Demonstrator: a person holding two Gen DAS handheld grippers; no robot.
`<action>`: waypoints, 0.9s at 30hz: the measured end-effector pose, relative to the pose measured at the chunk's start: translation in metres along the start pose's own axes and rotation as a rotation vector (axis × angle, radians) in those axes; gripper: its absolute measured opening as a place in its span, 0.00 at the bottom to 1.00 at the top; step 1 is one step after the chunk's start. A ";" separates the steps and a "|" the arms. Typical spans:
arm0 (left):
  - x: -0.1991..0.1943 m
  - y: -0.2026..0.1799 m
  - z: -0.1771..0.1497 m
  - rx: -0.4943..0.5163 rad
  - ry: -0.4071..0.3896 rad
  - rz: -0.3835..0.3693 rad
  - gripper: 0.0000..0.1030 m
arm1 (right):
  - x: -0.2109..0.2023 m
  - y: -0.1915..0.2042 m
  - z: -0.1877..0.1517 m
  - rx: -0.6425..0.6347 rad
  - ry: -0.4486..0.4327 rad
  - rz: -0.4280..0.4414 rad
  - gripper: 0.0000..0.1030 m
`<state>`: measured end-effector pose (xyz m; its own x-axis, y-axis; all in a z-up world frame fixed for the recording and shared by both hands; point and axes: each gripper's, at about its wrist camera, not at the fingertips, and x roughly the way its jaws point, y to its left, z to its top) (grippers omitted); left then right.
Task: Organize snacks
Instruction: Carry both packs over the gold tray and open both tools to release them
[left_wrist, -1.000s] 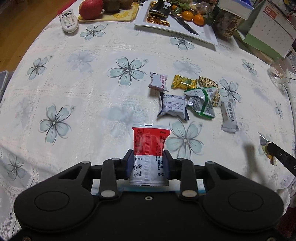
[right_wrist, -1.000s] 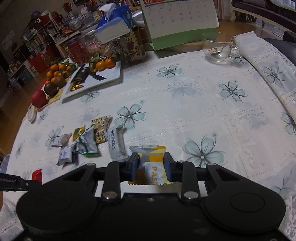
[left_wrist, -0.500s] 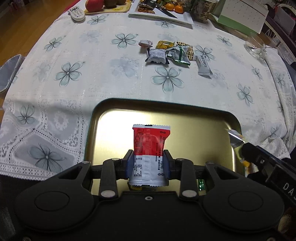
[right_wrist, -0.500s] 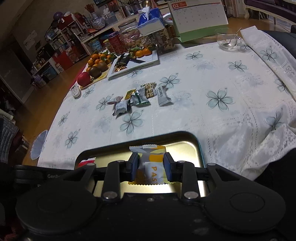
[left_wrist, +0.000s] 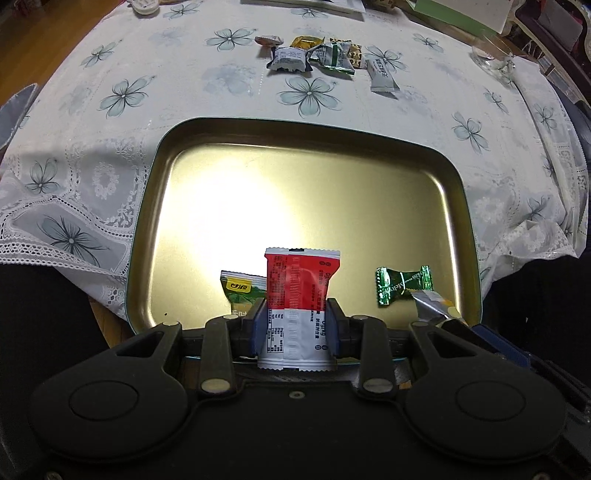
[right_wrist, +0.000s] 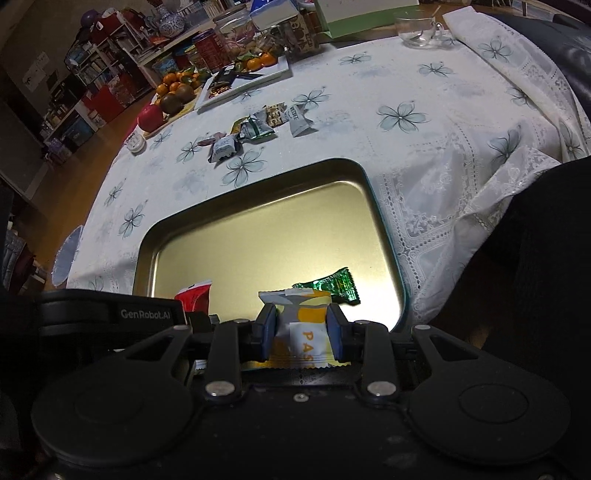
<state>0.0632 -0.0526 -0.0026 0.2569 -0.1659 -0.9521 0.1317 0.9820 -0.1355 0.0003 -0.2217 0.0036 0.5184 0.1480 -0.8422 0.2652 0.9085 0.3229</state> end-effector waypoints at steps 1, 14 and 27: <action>-0.001 -0.001 0.001 0.002 -0.002 -0.003 0.40 | -0.002 -0.002 0.000 0.006 -0.005 -0.001 0.31; -0.003 -0.005 0.045 -0.003 -0.034 0.052 0.40 | 0.001 0.020 0.044 -0.050 -0.076 -0.016 0.31; 0.008 0.012 0.039 -0.036 -0.008 0.116 0.41 | 0.023 0.027 0.064 -0.058 -0.066 -0.047 0.31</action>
<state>0.1045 -0.0459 -0.0012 0.2763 -0.0518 -0.9597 0.0667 0.9972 -0.0347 0.0711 -0.2190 0.0206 0.5595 0.0804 -0.8249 0.2440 0.9352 0.2566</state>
